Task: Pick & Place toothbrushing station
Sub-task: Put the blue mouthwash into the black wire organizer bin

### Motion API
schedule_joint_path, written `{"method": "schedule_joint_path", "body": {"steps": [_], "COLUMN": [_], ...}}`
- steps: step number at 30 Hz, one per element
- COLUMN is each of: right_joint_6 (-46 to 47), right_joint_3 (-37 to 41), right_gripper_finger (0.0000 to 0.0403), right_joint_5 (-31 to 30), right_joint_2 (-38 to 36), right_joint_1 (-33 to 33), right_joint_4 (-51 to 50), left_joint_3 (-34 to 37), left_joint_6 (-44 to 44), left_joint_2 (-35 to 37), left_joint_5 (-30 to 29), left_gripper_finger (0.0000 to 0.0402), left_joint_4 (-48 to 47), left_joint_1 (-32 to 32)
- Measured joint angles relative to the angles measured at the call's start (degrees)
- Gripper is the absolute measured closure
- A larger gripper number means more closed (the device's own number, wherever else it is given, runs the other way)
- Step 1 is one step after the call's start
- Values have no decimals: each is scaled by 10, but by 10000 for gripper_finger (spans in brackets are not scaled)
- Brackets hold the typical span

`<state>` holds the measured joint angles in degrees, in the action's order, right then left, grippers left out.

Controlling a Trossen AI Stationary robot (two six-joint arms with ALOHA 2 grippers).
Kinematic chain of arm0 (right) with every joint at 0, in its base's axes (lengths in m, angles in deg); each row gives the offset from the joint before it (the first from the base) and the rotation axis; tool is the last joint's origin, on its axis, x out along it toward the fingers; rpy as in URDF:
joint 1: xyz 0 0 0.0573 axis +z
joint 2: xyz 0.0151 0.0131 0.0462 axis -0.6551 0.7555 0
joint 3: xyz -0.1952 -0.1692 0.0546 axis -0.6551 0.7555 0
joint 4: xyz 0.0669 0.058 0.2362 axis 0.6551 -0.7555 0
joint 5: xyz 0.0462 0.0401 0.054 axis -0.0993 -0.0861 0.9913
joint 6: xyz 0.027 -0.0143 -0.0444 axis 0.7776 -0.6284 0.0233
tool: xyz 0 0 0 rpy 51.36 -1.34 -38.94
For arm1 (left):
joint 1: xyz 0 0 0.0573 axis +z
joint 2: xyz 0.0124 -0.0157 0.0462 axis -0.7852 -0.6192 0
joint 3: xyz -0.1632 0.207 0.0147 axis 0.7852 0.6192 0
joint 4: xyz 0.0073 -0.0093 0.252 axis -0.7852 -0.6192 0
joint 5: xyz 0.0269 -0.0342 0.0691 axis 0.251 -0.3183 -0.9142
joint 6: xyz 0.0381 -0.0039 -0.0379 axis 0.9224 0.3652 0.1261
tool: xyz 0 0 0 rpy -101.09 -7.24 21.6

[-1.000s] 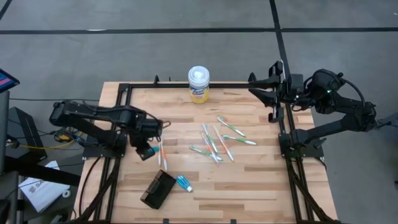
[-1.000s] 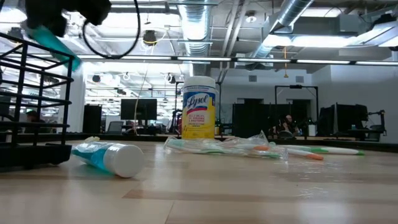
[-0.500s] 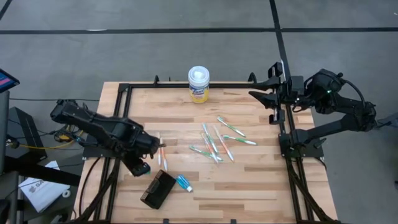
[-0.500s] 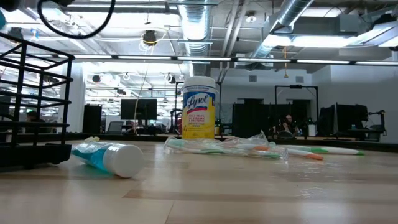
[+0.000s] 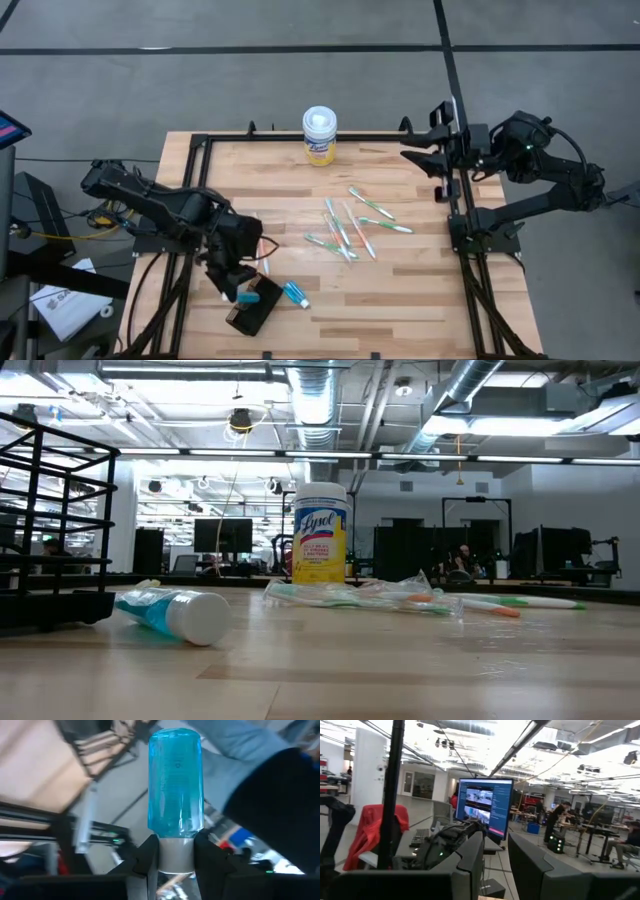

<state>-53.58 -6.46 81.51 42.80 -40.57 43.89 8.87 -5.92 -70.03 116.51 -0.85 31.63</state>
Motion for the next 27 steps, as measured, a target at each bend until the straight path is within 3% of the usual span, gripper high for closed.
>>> {"method": "schedule_joint_path", "body": {"steps": [9, 18, 21, 27], "right_joint_6": [-23, -45, -45, -58], "right_joint_3": [0, 0, 0, 0], "right_gripper_finger": [320, 320, 320, 320], "right_joint_5": [0, 0, 0, 0], "right_joint_2": [0, -7, -7, -7], "right_joint_1": [0, 0, -1, -1], "right_joint_4": [-19, -36, -40, -44], "left_joint_3": [54, 182, 222, 279], "left_joint_6": [-170, -395, -444, -451], "left_joint_2": [0, 29, 59, 122], "left_joint_5": [1, -90, -140, -142], "left_gripper_finger": [317, 317, 317, 317], "left_joint_4": [154, 420, 451, 447], "left_joint_1": [-51, -110, -119, -104]}}
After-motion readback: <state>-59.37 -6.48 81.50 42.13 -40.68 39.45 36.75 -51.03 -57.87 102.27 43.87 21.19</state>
